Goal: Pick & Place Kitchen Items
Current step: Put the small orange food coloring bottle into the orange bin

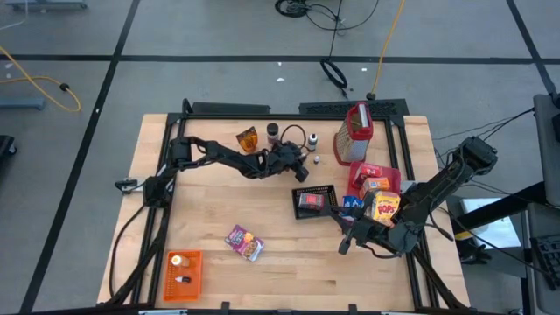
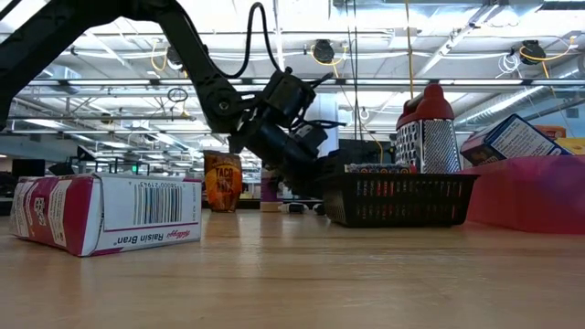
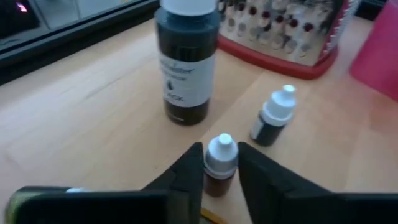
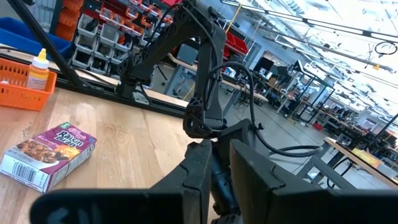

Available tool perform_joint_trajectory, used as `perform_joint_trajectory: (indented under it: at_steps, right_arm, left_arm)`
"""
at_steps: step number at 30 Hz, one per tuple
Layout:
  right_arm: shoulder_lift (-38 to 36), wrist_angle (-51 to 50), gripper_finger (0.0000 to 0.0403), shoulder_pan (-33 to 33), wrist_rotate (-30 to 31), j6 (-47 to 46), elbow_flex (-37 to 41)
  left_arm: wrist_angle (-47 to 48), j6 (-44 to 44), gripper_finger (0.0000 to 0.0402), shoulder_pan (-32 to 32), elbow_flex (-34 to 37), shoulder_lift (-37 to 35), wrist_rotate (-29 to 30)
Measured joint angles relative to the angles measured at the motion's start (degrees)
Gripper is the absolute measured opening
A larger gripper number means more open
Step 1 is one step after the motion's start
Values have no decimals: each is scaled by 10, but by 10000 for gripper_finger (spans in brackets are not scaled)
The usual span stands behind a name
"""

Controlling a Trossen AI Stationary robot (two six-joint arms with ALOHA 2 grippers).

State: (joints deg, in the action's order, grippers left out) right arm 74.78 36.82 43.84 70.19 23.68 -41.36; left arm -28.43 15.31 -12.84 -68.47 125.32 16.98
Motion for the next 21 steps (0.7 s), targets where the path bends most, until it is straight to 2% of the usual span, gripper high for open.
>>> perform_joint_trajectory:
  at_steps: [4,10,15,21]
  right_arm:
    - [0,0,54,0,0,0,0]
    - [0,0,54,0,0,0,0]
    - [0,-2,54,0,0,0,0]
    - [0,-4,54,0,0,0,0]
  left_arm:
    - [-2,-1,35,0,0,0,-19]
    - [0,-1,33,0,0,0,-20]
    - [24,-8,49,2,-1,-7,-25]
    - [39,-30,35,14,0,-17,-54]
